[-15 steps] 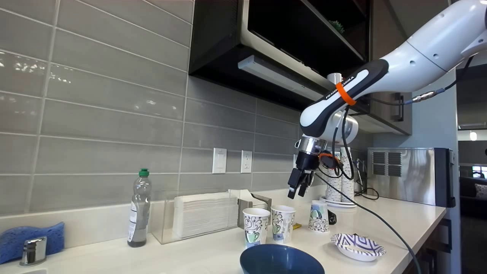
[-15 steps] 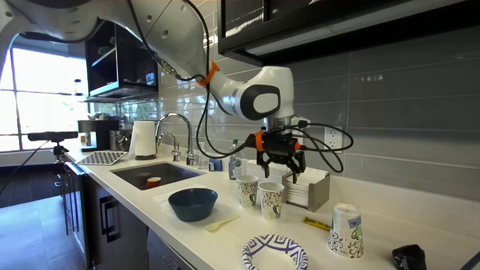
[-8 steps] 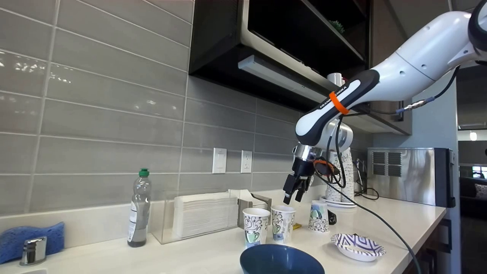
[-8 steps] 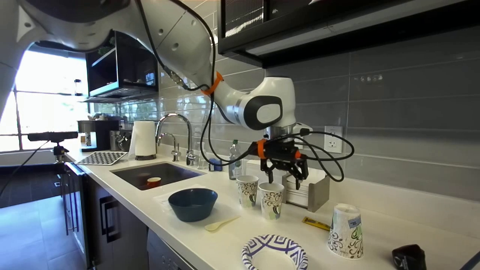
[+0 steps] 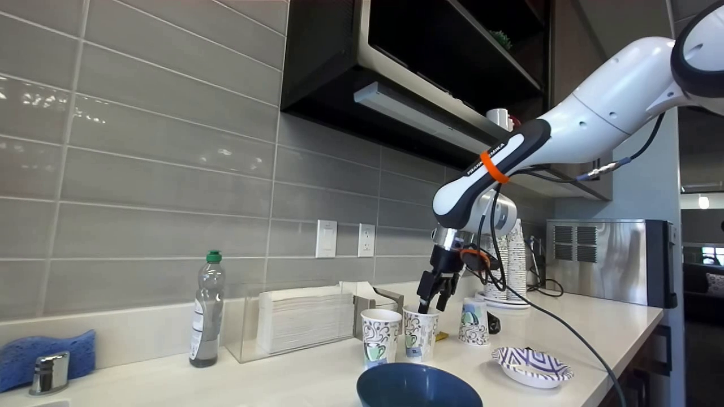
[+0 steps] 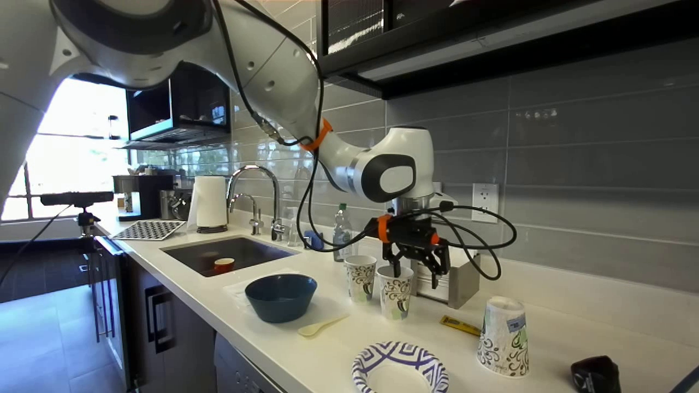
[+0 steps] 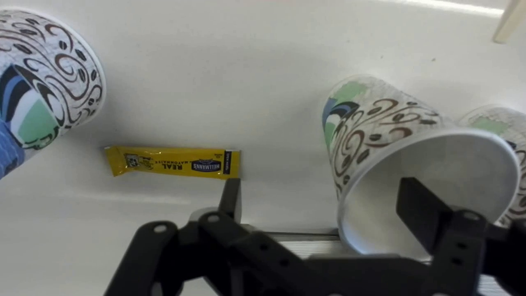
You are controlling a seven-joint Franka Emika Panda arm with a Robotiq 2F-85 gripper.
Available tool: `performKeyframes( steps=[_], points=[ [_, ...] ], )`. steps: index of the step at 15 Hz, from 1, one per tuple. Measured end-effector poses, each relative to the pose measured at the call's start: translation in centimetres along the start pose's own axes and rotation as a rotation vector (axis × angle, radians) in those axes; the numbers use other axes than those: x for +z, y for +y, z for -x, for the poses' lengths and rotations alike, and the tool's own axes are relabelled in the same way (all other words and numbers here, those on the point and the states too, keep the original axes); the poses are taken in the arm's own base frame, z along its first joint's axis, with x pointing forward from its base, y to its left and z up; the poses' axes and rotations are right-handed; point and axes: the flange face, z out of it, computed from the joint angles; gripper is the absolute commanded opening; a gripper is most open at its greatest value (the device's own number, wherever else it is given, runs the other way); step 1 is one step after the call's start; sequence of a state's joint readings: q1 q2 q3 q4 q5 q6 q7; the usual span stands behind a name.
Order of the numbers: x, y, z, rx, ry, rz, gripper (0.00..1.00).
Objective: Pour some contents from the middle cup into the left cup
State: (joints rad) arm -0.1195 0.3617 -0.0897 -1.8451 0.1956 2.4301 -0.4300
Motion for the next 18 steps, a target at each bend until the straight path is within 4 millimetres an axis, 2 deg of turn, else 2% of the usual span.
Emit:
performKeyframes(
  steps=[3,9,11,18],
  points=[
    [0.32,0.18,-0.06,0.007,-0.003,0.001,0.44],
    [0.79,0.44,-0.23,0.015,-0.004,-0.003,0.03],
    [1.02,0.42,-0.20,0.016,-0.007,-0.006,0.00],
    [0.47,0.83,-0.62,0.024,0.013,-0.008,0.01]
  ],
)
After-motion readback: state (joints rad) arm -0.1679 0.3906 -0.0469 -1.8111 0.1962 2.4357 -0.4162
